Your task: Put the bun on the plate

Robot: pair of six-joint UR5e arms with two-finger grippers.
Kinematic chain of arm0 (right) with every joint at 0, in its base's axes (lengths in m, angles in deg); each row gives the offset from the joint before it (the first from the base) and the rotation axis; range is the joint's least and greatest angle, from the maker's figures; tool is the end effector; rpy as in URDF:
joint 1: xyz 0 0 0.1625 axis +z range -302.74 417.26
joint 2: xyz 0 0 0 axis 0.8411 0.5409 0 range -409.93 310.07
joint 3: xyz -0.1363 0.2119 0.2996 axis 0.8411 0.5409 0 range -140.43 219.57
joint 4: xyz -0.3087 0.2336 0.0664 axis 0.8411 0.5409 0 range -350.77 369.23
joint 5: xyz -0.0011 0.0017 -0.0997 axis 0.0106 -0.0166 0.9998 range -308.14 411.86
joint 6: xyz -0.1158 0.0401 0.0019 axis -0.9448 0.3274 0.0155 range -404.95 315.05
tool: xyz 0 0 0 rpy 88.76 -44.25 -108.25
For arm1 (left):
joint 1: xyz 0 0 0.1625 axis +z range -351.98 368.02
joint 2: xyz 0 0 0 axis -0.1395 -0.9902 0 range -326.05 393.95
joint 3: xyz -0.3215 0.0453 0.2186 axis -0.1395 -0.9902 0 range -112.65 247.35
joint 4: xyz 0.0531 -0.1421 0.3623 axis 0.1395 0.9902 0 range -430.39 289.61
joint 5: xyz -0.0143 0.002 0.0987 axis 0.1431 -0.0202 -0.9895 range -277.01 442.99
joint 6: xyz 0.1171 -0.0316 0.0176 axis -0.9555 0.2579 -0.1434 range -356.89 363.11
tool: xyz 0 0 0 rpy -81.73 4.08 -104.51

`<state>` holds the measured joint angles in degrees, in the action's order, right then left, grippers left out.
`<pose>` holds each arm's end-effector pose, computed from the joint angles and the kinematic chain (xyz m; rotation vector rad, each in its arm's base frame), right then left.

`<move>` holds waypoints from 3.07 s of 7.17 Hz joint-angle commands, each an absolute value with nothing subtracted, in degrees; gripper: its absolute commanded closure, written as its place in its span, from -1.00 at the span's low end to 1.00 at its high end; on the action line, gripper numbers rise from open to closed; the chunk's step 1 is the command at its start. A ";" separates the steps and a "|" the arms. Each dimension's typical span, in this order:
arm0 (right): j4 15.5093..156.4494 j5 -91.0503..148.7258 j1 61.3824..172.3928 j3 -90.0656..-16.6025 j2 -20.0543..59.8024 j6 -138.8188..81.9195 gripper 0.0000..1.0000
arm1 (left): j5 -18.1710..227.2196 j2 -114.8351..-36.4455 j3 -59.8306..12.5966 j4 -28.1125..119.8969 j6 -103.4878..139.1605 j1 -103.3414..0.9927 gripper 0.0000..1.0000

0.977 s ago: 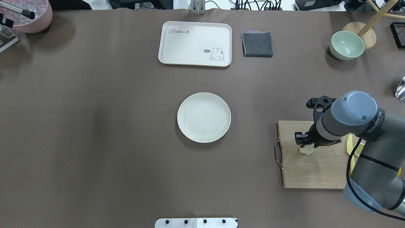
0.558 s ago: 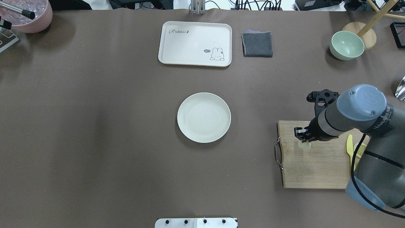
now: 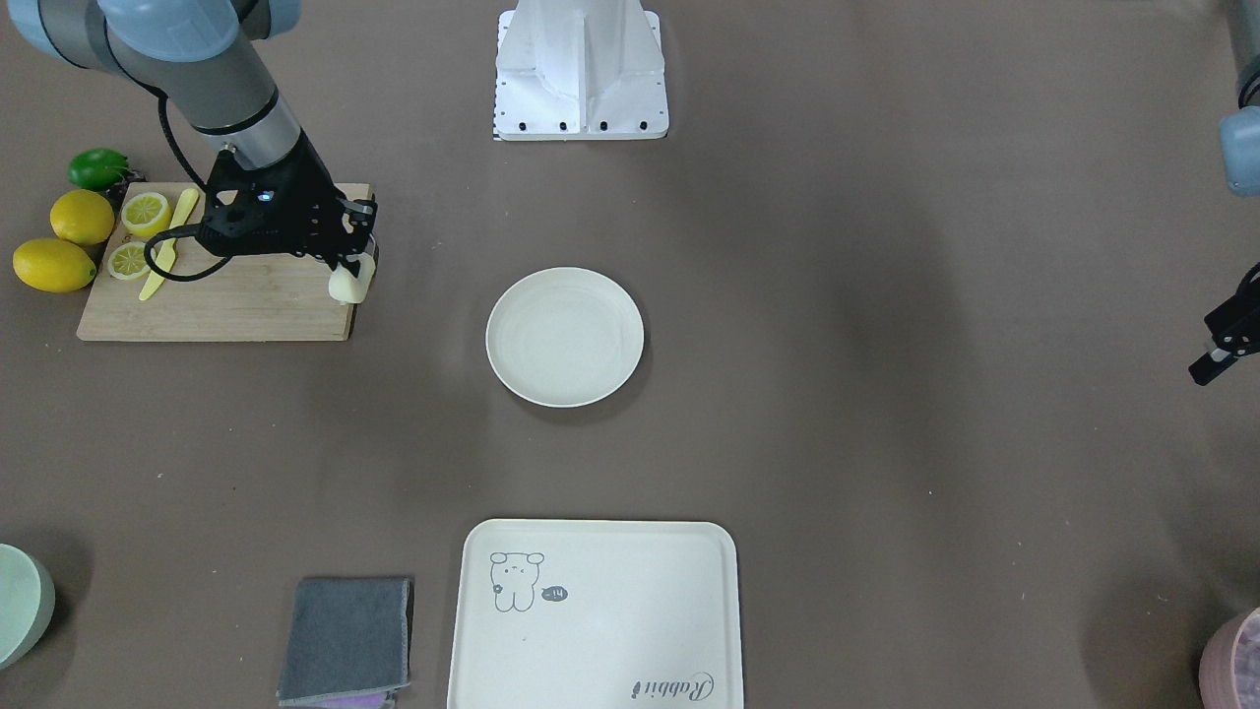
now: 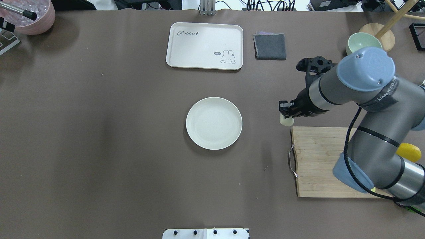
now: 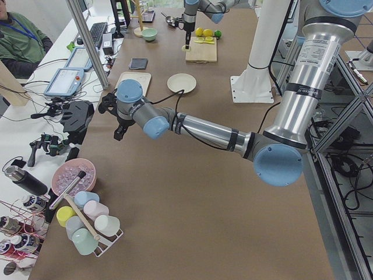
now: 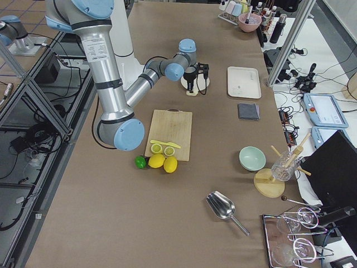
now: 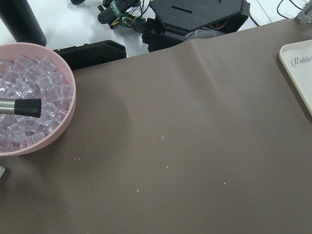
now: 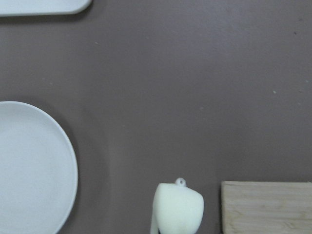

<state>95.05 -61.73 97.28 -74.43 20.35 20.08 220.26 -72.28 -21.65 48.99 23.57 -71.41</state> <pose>-0.3664 -0.4178 0.2770 0.1157 -0.9020 0.0723 0.0667 -0.5932 0.4304 0.4953 0.9462 0.1649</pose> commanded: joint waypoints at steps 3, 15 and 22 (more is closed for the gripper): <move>92.55 -61.61 96.20 -65.65 7.40 17.72 1.00 | 220.28 -73.27 -20.89 49.14 23.67 -71.26 -0.95; 80.44 -61.52 88.90 -55.96 2.19 16.39 -1.00 | 220.19 -72.39 -21.07 49.58 24.11 -71.52 -0.95; 96.26 -75.45 118.19 -56.84 8.95 -3.81 -1.00 | 220.19 -78.07 -17.73 43.05 24.82 -75.28 -0.96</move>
